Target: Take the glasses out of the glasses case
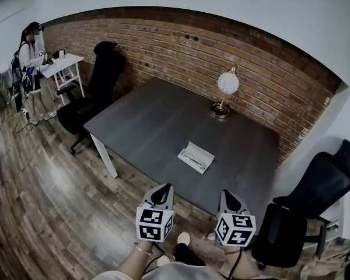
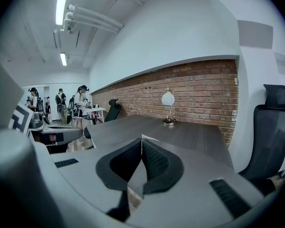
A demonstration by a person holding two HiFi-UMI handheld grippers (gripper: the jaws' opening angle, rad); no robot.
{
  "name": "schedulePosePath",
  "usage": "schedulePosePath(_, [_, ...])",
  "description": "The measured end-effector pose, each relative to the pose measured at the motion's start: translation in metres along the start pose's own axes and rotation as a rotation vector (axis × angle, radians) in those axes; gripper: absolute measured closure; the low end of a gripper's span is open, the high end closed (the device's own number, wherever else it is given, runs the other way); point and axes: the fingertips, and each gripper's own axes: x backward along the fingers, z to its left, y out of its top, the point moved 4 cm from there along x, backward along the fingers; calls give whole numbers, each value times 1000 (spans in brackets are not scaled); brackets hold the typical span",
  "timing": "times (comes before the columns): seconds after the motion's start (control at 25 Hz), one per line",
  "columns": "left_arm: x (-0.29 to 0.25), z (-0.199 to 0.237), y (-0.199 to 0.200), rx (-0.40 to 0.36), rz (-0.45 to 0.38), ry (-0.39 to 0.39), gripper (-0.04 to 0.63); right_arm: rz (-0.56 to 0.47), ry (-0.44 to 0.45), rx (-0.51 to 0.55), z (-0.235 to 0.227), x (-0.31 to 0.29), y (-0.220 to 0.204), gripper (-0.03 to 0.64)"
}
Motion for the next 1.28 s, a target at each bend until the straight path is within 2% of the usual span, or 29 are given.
schedulePosePath(0.2, [-20, 2, -2, -10, 12, -8, 571, 3, -3, -18, -6, -23, -1, 584])
schedulePosePath(0.52, [-71, 12, 21, -47, 2, -20, 571, -18, 2, -34, -19, -74, 21, 584])
schedulePosePath(1.28, [-188, 23, 54, -120, 48, -6, 571, -18, 30, -110, -77, -180, 56, 584])
